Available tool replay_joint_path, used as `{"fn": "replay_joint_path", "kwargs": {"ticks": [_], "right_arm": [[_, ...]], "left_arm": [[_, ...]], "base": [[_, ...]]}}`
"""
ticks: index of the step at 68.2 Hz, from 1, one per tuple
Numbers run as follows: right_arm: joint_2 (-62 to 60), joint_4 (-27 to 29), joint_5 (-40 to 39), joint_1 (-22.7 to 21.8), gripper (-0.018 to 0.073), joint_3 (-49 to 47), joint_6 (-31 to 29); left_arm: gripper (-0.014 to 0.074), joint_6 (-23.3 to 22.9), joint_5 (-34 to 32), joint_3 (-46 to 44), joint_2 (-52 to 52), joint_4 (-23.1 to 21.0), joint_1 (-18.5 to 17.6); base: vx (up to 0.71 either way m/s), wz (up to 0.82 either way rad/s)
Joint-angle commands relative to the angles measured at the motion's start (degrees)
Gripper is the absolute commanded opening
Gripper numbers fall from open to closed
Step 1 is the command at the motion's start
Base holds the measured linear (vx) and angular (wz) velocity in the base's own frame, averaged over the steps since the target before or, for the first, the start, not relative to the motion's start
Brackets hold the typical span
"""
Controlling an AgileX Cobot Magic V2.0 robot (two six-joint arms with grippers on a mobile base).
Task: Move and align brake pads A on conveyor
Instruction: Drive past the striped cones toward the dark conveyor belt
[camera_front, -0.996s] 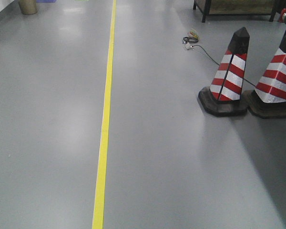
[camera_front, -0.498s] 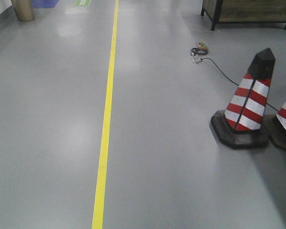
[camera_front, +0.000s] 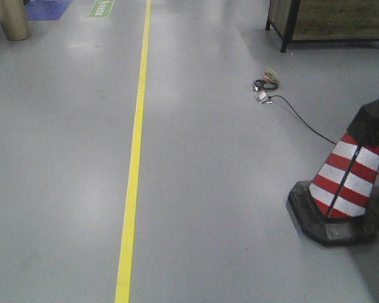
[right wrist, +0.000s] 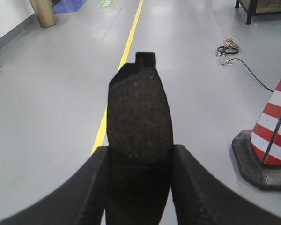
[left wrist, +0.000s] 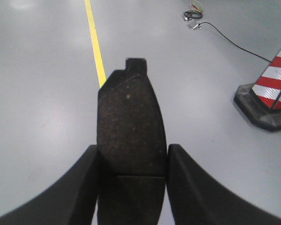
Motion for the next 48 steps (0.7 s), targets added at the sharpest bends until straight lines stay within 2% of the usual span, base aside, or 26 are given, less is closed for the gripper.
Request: {"fn": "replay_joint_path", "kwargs": {"ticks": [1,48], "right_arm": [[0.5,-0.4,-5.4,-0.4,-0.0007,-1.7,-0.3],[0.5,-0.4,-5.5,-0.4,-0.0007,-1.7,-0.3]], "left_arm": [[-0.0006,-0.6,-5.0,-1.6,0.4,-0.3,-0.1],[-0.0006,-0.6,-5.0,-1.6,0.4,-0.3,-0.1]], "base": [[0.61,-0.07],[0.52,-0.07]]}}
